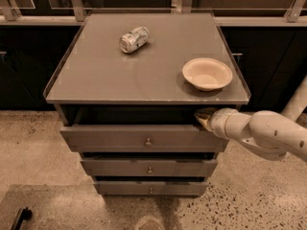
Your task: Open top drawer
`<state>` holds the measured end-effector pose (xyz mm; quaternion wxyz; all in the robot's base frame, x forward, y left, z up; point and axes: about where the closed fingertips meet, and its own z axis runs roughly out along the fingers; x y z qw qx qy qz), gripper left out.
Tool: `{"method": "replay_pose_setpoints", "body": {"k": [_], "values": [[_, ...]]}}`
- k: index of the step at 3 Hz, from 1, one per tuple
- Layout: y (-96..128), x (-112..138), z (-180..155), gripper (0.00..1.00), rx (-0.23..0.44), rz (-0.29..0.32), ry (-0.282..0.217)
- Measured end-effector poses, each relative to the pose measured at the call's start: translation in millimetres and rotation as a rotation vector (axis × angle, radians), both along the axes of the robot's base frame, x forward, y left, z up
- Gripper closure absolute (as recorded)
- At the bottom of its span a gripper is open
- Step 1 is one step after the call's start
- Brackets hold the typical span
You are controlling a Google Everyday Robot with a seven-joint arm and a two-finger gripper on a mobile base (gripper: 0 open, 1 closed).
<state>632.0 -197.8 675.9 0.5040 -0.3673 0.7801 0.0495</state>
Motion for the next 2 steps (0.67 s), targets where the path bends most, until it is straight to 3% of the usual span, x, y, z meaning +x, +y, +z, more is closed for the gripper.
{"method": "replay_pose_setpoints", "body": {"k": [1,2], "values": [[23.6,-25.5,5.5,1.00,-0.022,0.085,0.100],[18.5,-37.2,4.9,1.00,-0.024,0.099,0.145]]}}
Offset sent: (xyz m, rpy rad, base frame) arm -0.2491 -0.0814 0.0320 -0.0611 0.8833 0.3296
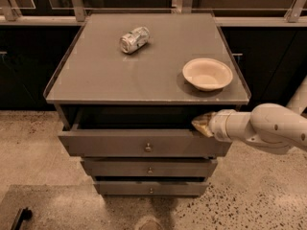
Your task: Open top drawer
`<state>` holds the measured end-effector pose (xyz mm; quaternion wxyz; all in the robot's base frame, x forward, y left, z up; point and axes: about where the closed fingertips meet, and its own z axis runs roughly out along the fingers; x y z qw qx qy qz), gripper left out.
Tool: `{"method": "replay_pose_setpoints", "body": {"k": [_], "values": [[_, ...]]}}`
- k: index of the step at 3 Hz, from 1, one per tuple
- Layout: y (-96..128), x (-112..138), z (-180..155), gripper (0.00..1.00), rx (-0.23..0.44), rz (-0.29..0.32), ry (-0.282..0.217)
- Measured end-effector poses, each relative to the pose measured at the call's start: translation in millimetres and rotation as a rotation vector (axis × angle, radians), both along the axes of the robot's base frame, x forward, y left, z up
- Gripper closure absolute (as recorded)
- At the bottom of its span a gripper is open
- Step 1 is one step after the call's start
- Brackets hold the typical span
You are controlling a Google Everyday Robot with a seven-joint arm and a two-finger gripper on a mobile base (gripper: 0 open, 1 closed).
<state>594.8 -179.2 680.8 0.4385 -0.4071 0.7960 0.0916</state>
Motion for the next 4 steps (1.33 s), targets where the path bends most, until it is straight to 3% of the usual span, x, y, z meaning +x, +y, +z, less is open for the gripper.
{"method": "replay_pose_setpoints", "body": {"k": [1,3,4], "values": [[-7.4,-24.4,3.9,1.00,-0.029,0.033,0.093],[-18.9,-53.6,3.9,1.00,-0.028,0.067,0.201],[-65.0,-95.0,18.6,1.00,-0.043,0.034,0.327]]}}
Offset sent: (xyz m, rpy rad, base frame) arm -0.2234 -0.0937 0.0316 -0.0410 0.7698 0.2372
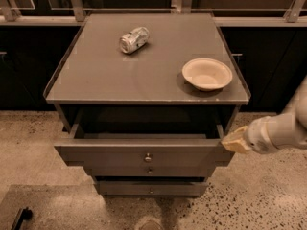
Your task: Open top drawer
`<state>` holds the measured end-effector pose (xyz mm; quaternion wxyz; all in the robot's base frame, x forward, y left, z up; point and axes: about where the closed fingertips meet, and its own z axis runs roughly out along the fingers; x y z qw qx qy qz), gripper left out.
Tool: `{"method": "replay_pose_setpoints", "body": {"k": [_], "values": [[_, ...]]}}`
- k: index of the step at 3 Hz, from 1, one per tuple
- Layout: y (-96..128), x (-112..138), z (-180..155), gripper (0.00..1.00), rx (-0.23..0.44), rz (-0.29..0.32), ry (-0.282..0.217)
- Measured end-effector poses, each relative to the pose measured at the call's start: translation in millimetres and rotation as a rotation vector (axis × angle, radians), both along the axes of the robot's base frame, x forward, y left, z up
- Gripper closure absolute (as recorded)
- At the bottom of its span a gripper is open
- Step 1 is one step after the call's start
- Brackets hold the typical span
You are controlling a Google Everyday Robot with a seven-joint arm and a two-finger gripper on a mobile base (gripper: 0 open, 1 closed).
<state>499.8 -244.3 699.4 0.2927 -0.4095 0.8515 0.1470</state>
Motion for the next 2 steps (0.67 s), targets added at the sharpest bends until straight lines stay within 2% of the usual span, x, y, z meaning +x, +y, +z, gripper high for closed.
{"method": "replay_pose_setpoints", "body": {"k": [1,2], "values": [[-24.9,-36.5,8.2,1.00,0.034,0.022,0.101],[-14.8,-54.2,8.8,1.00,0.060,0.071,0.157]]}}
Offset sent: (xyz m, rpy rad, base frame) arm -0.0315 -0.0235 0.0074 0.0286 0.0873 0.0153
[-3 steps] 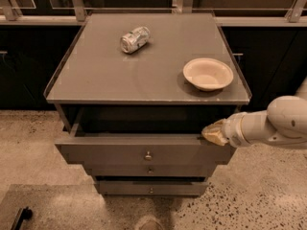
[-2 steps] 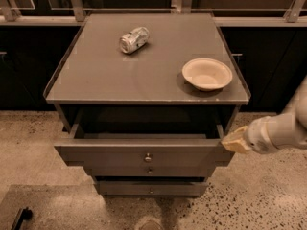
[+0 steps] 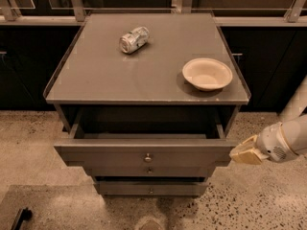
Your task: Open top drawer
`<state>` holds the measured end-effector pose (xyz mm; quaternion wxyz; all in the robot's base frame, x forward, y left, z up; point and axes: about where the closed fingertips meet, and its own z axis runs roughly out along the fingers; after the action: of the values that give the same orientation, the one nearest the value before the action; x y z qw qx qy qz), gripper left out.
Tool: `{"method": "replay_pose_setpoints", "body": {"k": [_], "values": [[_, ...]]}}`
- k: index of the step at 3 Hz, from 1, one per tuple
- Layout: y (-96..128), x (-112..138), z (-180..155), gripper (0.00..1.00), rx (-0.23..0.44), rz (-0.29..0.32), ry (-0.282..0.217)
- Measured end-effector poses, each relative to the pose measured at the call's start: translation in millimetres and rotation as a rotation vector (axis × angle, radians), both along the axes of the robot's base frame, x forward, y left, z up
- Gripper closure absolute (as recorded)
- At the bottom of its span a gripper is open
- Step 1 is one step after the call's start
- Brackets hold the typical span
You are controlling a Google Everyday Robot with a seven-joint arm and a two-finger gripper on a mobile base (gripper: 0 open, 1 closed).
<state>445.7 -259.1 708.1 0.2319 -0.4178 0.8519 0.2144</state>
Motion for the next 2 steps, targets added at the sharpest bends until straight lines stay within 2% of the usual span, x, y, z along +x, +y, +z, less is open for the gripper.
{"method": "replay_pose_setpoints", "body": {"k": [1,2], "values": [[-14.2,30.5,30.0,1.00,0.018,-0.043,-0.146],[-18.8,71.7,75.6,1.00,0.027,-0.039,-0.303]]}}
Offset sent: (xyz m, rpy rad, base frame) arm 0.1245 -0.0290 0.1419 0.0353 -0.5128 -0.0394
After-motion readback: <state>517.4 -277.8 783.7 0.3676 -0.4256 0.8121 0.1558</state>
